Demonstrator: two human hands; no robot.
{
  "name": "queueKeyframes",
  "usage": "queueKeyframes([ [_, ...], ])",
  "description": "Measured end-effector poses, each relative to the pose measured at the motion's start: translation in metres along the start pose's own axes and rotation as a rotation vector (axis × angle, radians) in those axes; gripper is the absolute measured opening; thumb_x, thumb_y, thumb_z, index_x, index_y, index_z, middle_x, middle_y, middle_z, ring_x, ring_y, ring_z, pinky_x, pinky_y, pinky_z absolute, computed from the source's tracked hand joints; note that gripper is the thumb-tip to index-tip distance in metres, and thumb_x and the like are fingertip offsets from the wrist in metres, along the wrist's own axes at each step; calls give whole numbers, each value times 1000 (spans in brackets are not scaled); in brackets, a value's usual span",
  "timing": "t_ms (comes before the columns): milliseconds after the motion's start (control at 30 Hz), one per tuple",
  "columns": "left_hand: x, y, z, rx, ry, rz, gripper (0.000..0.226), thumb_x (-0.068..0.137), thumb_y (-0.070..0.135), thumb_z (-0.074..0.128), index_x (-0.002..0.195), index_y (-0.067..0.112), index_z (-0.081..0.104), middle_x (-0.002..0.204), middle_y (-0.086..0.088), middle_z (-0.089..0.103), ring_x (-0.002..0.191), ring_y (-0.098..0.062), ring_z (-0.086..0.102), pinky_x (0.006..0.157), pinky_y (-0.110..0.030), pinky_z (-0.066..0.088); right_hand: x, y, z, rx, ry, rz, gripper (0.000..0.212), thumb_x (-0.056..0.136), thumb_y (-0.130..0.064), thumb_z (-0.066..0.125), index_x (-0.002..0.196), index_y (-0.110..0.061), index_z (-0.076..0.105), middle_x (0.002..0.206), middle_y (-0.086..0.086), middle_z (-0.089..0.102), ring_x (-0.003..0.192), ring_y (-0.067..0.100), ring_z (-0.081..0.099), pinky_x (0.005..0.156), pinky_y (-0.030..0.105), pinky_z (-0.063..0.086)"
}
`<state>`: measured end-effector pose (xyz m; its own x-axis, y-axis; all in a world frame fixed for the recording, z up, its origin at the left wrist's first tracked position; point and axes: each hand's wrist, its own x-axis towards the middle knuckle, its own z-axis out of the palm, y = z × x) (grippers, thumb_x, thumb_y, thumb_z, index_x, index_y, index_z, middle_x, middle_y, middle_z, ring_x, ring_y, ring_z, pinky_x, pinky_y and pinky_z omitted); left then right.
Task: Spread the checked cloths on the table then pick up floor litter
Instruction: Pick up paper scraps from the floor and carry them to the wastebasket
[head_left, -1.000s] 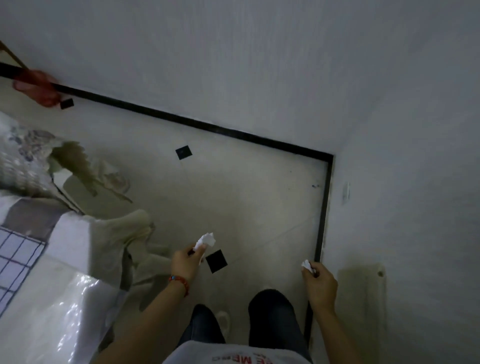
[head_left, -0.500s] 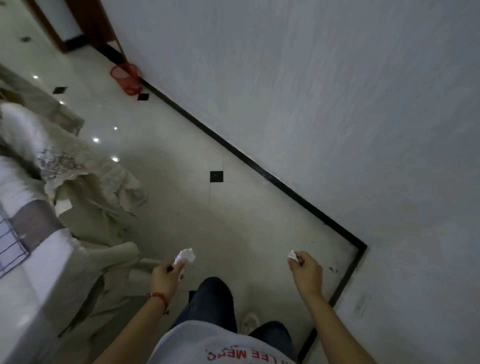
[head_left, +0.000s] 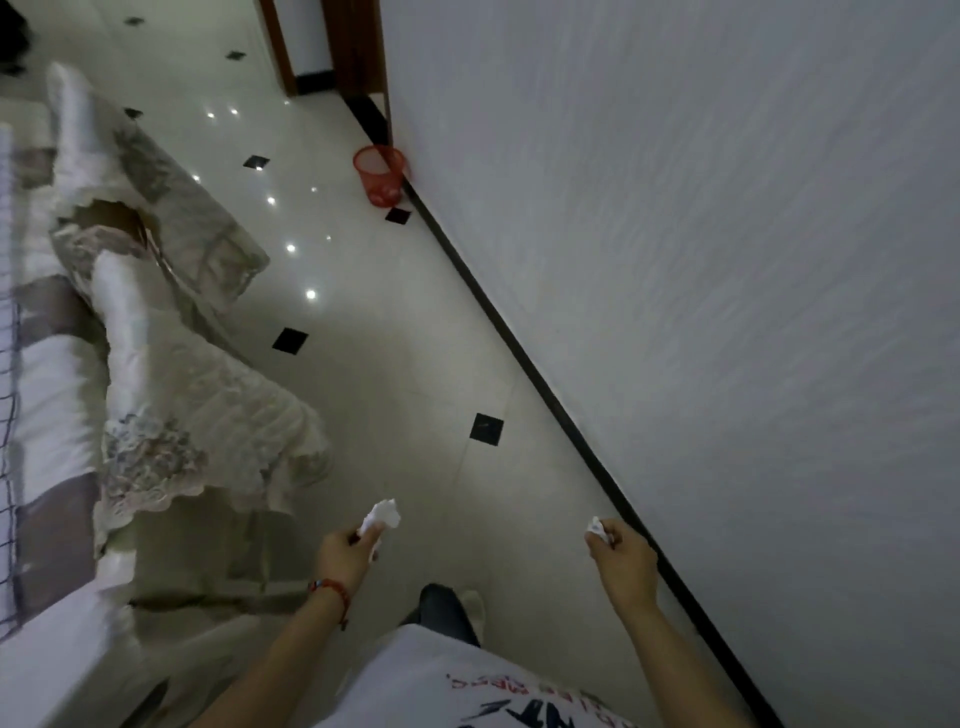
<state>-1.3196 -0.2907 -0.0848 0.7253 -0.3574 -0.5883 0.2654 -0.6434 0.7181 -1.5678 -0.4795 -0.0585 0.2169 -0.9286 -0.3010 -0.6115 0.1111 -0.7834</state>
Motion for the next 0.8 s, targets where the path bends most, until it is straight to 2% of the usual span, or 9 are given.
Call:
queueKeyframes([
  [100,39,49,6,-39,-19,24,40,87,18,58,51,5,49,62,-15,54,61,-19,45,56,-26,30,48,-25,9,-27,-23,8,26,88,-12,60,68,5,59,64,15,58,59,21,48,57,27,37],
  [167,65,79,8,-56,-9,37,39,88,18,57,51,5,49,63,-15,55,63,-19,48,60,-27,32,78,-40,17,-49,-30,15,24,87,-10,61,68,3,60,63,13,57,59,21,48,54,26,36],
  [367,160,157,10,-145,75,52,27,86,16,58,62,5,57,64,-12,56,59,-17,50,50,-24,35,185,-102,68,-81,-85,11,23,84,-7,62,63,-1,57,60,12,57,56,21,48,48,9,36],
  [467,212,184,4,-159,98,7,26,87,14,58,63,3,56,66,-12,54,60,-18,49,51,-24,34,245,-142,107,-76,-151,4,21,85,-6,61,65,1,58,62,13,57,59,20,48,50,12,35],
  [567,263,208,-12,-164,134,-68,23,87,14,58,66,4,56,66,-13,52,61,-18,47,52,-25,32,308,-187,147,-72,-230,14,16,85,-6,61,70,-1,61,69,13,61,64,22,52,56,22,39],
  [700,327,253,-50,-206,261,-153,23,87,17,59,68,4,58,68,-14,54,62,-18,46,53,-25,32,393,-266,196,-98,-312,-42,13,85,-6,61,74,0,63,69,12,61,66,22,54,53,14,40],
  [800,374,288,-80,-224,312,-148,31,87,19,58,62,3,56,64,-14,56,62,-20,46,58,-27,33,447,-333,240,-94,-357,-96,17,86,-7,60,75,6,63,67,11,59,64,20,52,48,4,38],
])
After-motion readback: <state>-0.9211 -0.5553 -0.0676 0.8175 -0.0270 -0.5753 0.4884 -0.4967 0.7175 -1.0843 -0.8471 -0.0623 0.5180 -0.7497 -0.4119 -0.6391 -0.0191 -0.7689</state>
